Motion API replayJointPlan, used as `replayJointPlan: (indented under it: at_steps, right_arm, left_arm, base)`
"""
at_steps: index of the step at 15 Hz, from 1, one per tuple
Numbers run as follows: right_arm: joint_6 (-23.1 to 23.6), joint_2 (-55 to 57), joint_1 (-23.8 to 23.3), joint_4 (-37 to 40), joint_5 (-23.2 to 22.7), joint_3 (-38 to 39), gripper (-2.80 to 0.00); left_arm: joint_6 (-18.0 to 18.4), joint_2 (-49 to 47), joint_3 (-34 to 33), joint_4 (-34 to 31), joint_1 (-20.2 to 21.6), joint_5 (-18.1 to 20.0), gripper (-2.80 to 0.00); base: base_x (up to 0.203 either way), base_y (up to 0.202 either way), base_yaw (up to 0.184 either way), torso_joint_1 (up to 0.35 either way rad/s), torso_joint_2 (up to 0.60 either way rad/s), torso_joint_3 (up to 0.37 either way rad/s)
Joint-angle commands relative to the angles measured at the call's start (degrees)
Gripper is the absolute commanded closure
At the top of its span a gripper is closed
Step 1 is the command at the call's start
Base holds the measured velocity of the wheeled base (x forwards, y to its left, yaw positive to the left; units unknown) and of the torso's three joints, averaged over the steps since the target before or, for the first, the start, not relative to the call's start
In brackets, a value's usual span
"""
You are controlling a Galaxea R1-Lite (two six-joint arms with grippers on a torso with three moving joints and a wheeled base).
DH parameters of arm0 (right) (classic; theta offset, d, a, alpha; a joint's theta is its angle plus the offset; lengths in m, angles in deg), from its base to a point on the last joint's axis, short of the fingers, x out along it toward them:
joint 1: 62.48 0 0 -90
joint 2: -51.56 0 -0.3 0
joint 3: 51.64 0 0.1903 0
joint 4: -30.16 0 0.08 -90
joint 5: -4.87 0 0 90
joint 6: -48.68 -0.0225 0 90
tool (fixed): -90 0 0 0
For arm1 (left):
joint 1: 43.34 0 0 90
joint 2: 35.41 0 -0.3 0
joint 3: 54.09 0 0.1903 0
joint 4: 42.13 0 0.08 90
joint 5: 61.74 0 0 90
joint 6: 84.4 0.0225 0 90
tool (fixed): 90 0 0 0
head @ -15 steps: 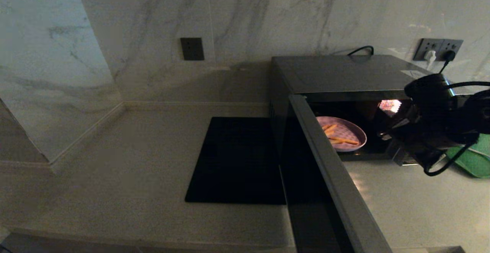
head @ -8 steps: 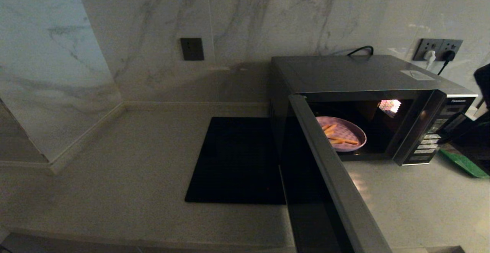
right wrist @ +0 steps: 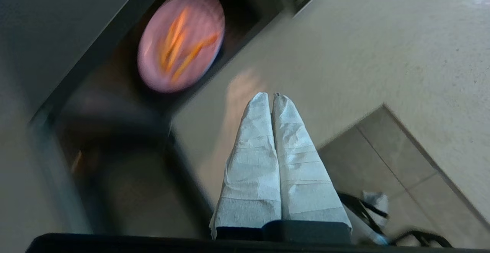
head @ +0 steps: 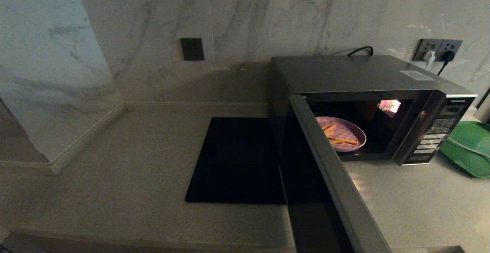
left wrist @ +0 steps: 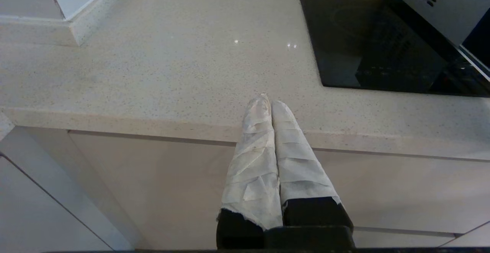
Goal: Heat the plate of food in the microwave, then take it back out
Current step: Close the microwave oven
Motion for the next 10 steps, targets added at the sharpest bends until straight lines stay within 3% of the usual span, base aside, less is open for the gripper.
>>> replayJointPlan:
  at_steps: [1,3,5,10]
  right_arm:
    - [-0.43,0.93,7.17,12.90,0.11,-10.58,0.00]
    - [-1.40,2.07,13.58,20.71,0.34,-16.19,0.00]
    - [-1.70,2.00,19.10,24.38,0.70,-16.66,0.00]
    - [0.50,1.87,31.27,26.45,0.83,-16.76,0.00]
  left_arm:
    - [0.05,0.00,-0.01,0.00,0.00,-0.03,0.00]
    - [-0.04,0.00,-0.01,0.00,0.00,-0.03,0.00]
    - [-0.04,0.00,-0.01,0.00,0.00,-0.03,0.00]
    - [-0.04,0.00,-0.01,0.00,0.00,-0.03,0.00]
  base:
    - [0.000,0.000,0.000,0.000,0.00,0.000]
    - [0.000,0.000,0.000,0.000,0.00,0.000]
    - [0.000,0.000,0.000,0.000,0.00,0.000]
    - [0.000,0.000,0.000,0.000,0.00,0.000]
